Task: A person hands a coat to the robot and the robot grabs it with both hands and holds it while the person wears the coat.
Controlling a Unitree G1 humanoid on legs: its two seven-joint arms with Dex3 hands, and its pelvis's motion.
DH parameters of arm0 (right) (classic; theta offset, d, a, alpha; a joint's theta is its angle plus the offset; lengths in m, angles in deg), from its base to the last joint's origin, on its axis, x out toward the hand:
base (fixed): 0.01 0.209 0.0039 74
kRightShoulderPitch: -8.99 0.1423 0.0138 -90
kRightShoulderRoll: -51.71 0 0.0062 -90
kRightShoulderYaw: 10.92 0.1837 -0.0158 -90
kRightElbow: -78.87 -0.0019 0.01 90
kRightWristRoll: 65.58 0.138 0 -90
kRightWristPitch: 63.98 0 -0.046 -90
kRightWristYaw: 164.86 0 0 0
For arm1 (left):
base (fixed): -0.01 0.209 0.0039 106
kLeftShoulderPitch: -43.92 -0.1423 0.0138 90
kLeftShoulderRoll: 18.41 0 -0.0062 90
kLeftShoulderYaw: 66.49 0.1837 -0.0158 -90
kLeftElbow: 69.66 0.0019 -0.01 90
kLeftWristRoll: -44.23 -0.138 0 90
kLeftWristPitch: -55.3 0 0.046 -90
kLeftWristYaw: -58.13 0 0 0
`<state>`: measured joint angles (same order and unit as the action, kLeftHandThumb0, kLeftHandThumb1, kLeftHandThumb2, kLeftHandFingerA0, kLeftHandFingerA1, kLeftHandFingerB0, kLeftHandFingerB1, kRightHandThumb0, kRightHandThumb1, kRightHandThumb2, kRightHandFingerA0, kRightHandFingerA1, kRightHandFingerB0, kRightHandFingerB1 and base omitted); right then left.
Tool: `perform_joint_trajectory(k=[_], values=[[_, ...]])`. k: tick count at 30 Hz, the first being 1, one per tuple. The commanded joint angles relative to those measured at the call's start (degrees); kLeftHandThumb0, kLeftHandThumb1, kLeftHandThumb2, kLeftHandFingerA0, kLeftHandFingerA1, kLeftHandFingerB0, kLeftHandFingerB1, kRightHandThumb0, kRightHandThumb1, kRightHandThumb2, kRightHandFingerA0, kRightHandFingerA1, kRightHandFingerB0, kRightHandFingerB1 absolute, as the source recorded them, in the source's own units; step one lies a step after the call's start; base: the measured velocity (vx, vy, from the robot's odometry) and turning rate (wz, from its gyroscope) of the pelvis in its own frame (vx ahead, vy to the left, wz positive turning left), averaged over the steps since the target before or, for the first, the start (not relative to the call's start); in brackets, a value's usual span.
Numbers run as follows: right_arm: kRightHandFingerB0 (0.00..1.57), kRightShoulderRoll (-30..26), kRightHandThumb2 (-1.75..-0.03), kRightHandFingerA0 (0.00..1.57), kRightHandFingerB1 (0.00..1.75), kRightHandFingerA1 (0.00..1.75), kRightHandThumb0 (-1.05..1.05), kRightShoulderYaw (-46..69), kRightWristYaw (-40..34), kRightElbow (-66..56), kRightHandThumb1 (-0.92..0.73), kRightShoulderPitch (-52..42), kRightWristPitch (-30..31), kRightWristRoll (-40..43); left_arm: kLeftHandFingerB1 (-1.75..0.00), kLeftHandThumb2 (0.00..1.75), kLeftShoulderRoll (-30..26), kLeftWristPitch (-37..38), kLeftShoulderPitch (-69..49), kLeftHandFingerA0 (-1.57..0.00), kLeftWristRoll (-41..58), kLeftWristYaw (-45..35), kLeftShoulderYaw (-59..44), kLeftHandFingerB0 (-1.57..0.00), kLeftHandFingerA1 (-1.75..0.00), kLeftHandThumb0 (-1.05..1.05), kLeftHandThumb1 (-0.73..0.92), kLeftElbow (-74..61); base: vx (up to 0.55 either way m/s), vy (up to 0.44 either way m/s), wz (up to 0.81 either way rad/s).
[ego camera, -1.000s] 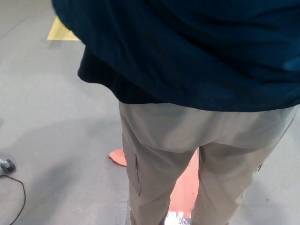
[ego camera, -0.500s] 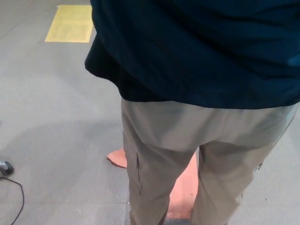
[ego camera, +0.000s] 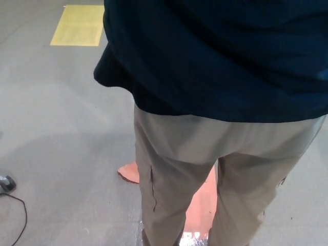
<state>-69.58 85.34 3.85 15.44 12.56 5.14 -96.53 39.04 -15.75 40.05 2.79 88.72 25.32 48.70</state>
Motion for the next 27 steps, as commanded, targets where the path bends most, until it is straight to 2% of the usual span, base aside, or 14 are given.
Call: perform_joint_trajectory(k=[1, 3, 5, 6, 9, 11, 12, 15, 16, 18, 21, 23, 24, 27], values=[[0.00, 14.6, -0.99, 0.03, 0.36, 0.48, -0.65, 15.7, -2.0, -52.7, -0.61, -41.0, -1.1, 5.5, -0.22, 0.75, 10.7, 0.3, -42.5, -0.03, 6.2, 0.9, -19.4, -0.09, -0.21, -0.62, 0.92, -43.3, 0.00, 0.000, 0.00], [0.10, 18.1, -0.64, 0.08, 0.28, 0.35, -0.63, 14.8, -2.4, -56.4, -0.80, -46.5, -1.5, 8.4, -0.22, 0.73, 13.1, 0.9, -48.2, -0.04, 5.6, 1.1, -20.5, -0.10, -0.20, -0.59, 0.92, -47.4, 0.00, 0.000, 0.00], [0.11, 20.0, -0.67, 0.07, 0.28, 0.36, -0.63, 14.0, -4.1, -57.1, -0.78, -49.6, -3.3, 8.5, -0.23, 0.72, 15.2, 1.7, -52.8, -0.04, 6.5, 0.9, -21.1, -0.10, -0.20, -0.60, 0.92, -50.5, 0.00, 0.000, 0.00], [0.01, 21.0, -0.96, 0.00, 0.30, 0.41, -0.71, 13.8, -4.2, -58.5, -0.59, -52.3, -3.2, 7.3, -0.24, 0.72, 16.6, 2.6, -55.9, -0.06, 6.2, 1.7, -21.5, -0.11, -0.24, -0.60, 0.92, -51.7, 0.00, 0.000, 0.00], [0.10, 24.8, -0.64, 0.11, 0.26, 0.40, -0.63, 11.1, -4.4, -63.0, -0.74, -59.9, -3.3, 8.2, -0.23, 0.69, 19.9, 5.1, -64.7, -0.09, 3.6, 4.7, -22.4, -0.12, -0.28, -0.58, 0.90, -54.1, 0.00, 0.000, 0.00], [0.00, 27.3, -0.94, 0.03, 0.37, 0.51, -0.66, 9.4, -4.5, -66.3, -0.53, -63.8, -1.5, 5.1, -0.41, 0.99, 21.7, 6.2, -68.7, 0.00, 2.8, 6.5, -22.0, -0.09, -0.41, -0.72, 0.69, -54.4, 0.00, 0.000, 0.00], [0.04, 29.9, -0.94, 0.05, 0.36, 0.49, -0.71, 7.9, -5.8, -67.9, -0.59, -68.1, -1.6, 1.9, -0.25, 0.67, 23.2, 6.8, -72.3, -0.12, 1.8, 7.8, -21.5, -0.15, -0.28, -0.62, 0.91, -54.9, 0.00, 0.000, 0.00], [0.00, 33.4, -0.98, 0.01, 0.25, 0.39, -0.70, 6.2, -8.0, -68.1, -0.63, -77.7, -4.8, -1.1, -0.22, 0.72, 24.5, 8.6, -78.8, -0.04, 2.1, 7.1, -21.1, -0.09, -0.21, -0.62, 0.92, -55.9, 0.00, 0.000, 0.00], [0.09, 33.9, -0.70, 0.09, 0.21, 0.28, -0.64, 5.5, -8.9, -66.5, -0.77, -81.3, -7.9, -0.2, -0.21, 0.70, 24.6, 9.4, -81.3, -0.02, 3.3, 5.9, -20.8, -0.04, -0.20, -0.64, 0.92, -56.2, 0.00, 0.000, 0.00], [0.00, 37.1, -1.09, 0.00, 0.49, 0.51, -0.34, 3.0, -14.6, -61.6, -0.58, -88.8, -13.8, -3.0, -0.20, 1.02, 25.5, 13.0, -88.6, 0.00, 6.1, 5.0, -18.4, -0.02, -0.17, -0.68, 0.71, -56.2, 0.00, 0.000, 0.00], [0.00, 39.6, -0.93, 0.02, 0.32, 0.45, -0.68, 1.5, -18.0, -59.2, -0.61, -93.0, -16.2, -6.1, -0.25, 1.02, 27.4, 13.5, -92.2, 0.00, 1.7, 8.6, -17.9, -0.06, -0.22, -0.67, 0.69, -55.7, 0.00, 0.000, 0.00], [0.00, 39.8, -0.99, 0.02, 0.28, 0.47, -0.64, 1.4, -18.3, -57.8, -0.66, -97.3, -16.3, -8.5, -0.21, 0.70, 28.7, 15.1, -94.7, -0.05, 0.1, 11.5, -16.4, -0.08, -0.21, -0.60, 0.86, -54.1, 0.00, 0.000, 0.00], [0.06, 39.9, -0.66, 0.12, 0.27, 0.38, -0.59, 1.3, -18.8, -56.9, -0.87, -97.9, -17.1, -8.7, -0.25, 0.65, 29.0, 15.4, -95.3, -0.03, 0.0, 11.9, -15.9, -0.07, -0.27, -0.61, 0.87, -53.8, 0.00, 0.000, 0.00], [0.04, 39.1, -0.93, 0.06, 0.30, 0.50, -0.60, -0.7, -19.3, -50.7, -0.64, -100.9, -20.1, -8.5, -0.40, 0.99, 30.8, 14.3, -96.6, -0.02, -5.1, 17.2, -13.2, -0.07, -0.43, -0.76, 0.68, -49.9, 0.00, 0.000, 0.00]])
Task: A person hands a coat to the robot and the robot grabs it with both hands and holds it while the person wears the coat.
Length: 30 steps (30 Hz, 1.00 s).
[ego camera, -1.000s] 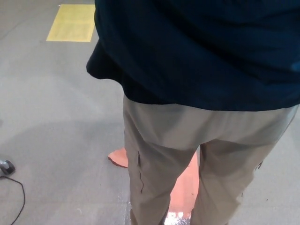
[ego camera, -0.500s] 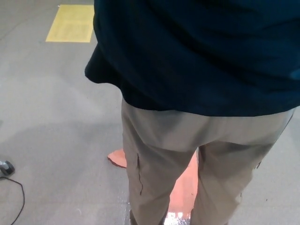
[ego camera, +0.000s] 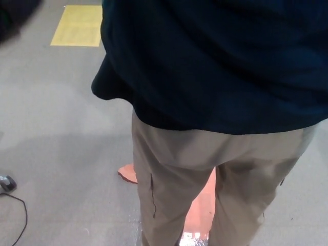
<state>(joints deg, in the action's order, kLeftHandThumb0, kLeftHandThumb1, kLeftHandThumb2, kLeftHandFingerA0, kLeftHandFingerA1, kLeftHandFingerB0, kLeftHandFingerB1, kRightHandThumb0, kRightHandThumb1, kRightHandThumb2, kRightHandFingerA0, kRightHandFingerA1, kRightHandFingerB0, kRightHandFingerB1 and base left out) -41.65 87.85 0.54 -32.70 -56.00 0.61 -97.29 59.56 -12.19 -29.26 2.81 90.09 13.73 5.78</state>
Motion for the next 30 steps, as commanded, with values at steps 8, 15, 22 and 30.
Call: perform_joint_trajectory(k=[8, 15, 22, 30], values=[[0.24, 8.8, -0.65, 0.24, 0.37, 0.44, -0.56, -7.1, -21.0, 12.0, -0.86, -36.6, -14.2, -14.8, -0.33, 0.66, 7.4, 11.4, -26.8, -0.16, -12.5, 23.1, 6.0, -0.23, -0.43, -0.65, 0.88, 10.0, 0.00, 0.000, 0.00], [0.32, 5.6, -0.66, 0.26, 0.34, 0.35, -0.59, -11.5, -19.4, 20.9, -0.87, -34.9, -7.3, -18.9, -0.35, 0.66, 6.1, 6.1, -23.8, -0.34, -16.1, 24.9, 12.5, -0.39, -0.43, -0.62, 0.85, 22.4, 0.00, 0.000, 0.00], [0.24, 3.5, -0.67, 0.22, 0.31, 0.32, -0.61, -13.8, -9.1, 26.7, -0.88, -28.8, 3.8, -18.8, -0.48, 1.04, 6.4, -0.1, -15.1, -0.34, -15.8, 20.4, 18.6, -0.32, -0.51, -0.70, 0.73, 36.1, 0.00, 0.000, 0.00], [0.09, 1.5, -1.07, 0.09, 0.48, 0.49, -0.28, -16.3, 5.1, 29.1, -0.56, -25.1, 14.0, -18.8, -0.33, 0.59, 8.2, -5.6, -9.3, -0.51, -11.2, 9.0, 22.0, -0.36, -0.39, -0.48, 0.63, 46.5, 0.00, 0.000, 0.00]])
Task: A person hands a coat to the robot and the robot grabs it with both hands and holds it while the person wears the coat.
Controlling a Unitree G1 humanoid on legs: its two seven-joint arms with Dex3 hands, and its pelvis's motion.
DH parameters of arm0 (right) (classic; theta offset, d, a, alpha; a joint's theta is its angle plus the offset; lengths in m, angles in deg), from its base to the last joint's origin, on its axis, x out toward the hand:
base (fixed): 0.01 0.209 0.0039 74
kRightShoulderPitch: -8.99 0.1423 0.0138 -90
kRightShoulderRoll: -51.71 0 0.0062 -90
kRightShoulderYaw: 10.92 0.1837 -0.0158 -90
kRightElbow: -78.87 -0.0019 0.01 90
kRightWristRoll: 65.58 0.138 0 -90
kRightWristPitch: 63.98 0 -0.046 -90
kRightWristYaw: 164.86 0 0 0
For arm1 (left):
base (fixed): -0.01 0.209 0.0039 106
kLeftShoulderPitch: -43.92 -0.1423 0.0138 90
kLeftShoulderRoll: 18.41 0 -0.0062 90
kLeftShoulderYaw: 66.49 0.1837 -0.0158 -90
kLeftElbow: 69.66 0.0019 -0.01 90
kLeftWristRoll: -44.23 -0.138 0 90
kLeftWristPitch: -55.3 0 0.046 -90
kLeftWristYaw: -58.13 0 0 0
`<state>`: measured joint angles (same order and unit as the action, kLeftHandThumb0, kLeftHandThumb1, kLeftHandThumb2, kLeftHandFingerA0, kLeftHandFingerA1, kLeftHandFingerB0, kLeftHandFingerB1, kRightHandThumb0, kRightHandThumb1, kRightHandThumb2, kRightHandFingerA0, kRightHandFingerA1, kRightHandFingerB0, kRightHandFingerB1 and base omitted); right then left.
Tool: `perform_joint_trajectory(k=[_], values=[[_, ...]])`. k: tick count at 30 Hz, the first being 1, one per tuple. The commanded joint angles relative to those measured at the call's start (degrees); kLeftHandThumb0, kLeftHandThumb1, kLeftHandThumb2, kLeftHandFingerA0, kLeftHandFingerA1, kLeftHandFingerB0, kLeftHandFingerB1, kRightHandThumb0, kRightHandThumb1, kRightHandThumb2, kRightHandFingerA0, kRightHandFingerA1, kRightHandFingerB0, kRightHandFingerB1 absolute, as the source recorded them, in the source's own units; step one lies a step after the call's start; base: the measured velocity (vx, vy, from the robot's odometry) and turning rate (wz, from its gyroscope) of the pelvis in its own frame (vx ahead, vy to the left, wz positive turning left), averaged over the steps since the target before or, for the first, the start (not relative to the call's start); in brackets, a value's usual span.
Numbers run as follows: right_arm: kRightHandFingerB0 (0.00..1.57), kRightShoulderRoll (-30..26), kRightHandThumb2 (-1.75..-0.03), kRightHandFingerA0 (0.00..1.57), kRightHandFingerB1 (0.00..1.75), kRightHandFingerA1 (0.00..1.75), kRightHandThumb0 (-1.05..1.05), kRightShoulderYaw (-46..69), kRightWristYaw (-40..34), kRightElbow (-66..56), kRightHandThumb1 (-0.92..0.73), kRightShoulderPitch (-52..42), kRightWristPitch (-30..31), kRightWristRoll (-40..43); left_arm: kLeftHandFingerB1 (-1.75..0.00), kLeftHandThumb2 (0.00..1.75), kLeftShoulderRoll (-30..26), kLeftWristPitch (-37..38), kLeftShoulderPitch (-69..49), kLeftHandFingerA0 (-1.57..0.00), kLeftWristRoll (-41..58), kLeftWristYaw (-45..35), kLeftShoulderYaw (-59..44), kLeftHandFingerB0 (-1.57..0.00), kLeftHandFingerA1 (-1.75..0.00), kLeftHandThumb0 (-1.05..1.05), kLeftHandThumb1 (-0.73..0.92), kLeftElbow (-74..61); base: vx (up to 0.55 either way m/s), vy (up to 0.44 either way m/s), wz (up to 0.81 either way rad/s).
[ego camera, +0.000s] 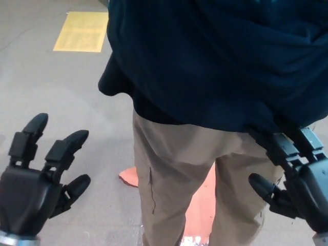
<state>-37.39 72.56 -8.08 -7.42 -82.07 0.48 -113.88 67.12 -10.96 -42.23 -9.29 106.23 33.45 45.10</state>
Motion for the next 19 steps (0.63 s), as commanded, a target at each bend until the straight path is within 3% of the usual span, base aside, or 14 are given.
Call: perform_joint_trajectory(k=[1, 4, 5, 7, 8, 9, 10, 13, 19], values=[[0.09, -2.9, -1.07, 0.09, 0.49, 0.49, -0.27, -1.2, 15.1, 4.0, -0.57, 1.2, 14.6, -1.7, -0.33, 0.58, 0.7, -7.1, 4.0, -0.52, 1.0, -7.7, 2.6, -0.35, -0.39, -0.46, 0.62, 7.8, 0.00, 0.000, 0.00], [0.10, -3.8, -1.07, 0.10, 0.49, 0.49, -0.26, -1.6, 22.5, 4.3, -0.58, 3.2, 17.7, -0.1, -0.33, 0.59, 1.0, -7.7, 7.1, -0.52, 0.7, -10.2, 4.4, -0.32, -0.39, -0.45, 0.63, 11.8, 0.00, 0.000, 0.00], [0.28, -4.0, -0.68, 0.27, 0.34, 0.34, -0.47, -1.7, 24.8, 4.0, -0.77, 3.6, 18.9, 0.2, -0.31, 0.59, 1.0, -7.5, 7.7, -0.52, 1.0, -10.9, 4.7, -0.28, -0.38, -0.46, 0.65, 12.7, 0.00, 0.000, 0.00], [0.26, -4.3, -0.63, 0.29, 0.31, 0.33, -0.45, -2.2, 29.6, 3.6, -0.77, 4.8, 21.2, 0.7, -0.31, 0.59, 0.8, -6.2, 8.9, -0.52, 2.1, -12.7, 5.3, -0.26, -0.38, -0.45, 0.66, 14.7, 0.00, 0.000, 0.00], [0.11, -4.5, -1.07, 0.11, 0.49, 0.50, -0.25, -2.4, 31.2, 3.6, -0.58, 5.2, 21.9, 0.9, -0.31, 0.59, 0.7, -5.4, 9.2, -0.53, 2.7, -13.2, 5.4, -0.26, -0.39, -0.44, 0.65, 15.3, 0.00, 0.000, 0.00], [0.11, -4.7, -1.07, 0.11, 0.49, 0.50, -0.25, -2.6, 32.6, 3.4, -0.58, 5.4, 22.5, 1.1, -0.31, 0.59, 0.7, -4.8, 9.3, -0.53, 3.1, -13.3, 5.4, -0.26, -0.39, -0.44, 0.65, 15.8, 0.00, 0.000, 0.00], [0.27, -4.7, -0.63, 0.29, 0.32, 0.33, -0.43, -2.9, 33.7, 3.6, -0.76, 5.8, 22.3, 1.9, -0.31, 0.60, 0.4, -4.4, 9.0, -0.53, 3.5, -13.8, 5.4, -0.23, -0.38, -0.44, 0.66, 16.0, 0.00, 0.000, 0.00], [0.28, -5.4, -0.63, 0.30, 0.32, 0.33, -0.43, -4.3, 38.3, 4.9, -0.76, 8.1, 22.1, 3.2, -0.31, 0.60, -0.4, -3.4, 9.0, -0.55, 4.1, -14.2, 5.3, -0.25, -0.38, -0.44, 0.66, 16.9, 0.00, 0.000, 0.00], [0.26, -6.0, -0.64, 0.34, 0.30, 0.33, -0.43, -4.5, 40.8, 4.9, -0.79, 9.4, 22.7, 3.8, -0.30, 0.61, -0.7, -3.8, 9.6, -0.54, 4.1, -15.6, 5.7, -0.24, -0.38, -0.45, 0.68, 17.2, 0.00, 0.000, 0.00]])
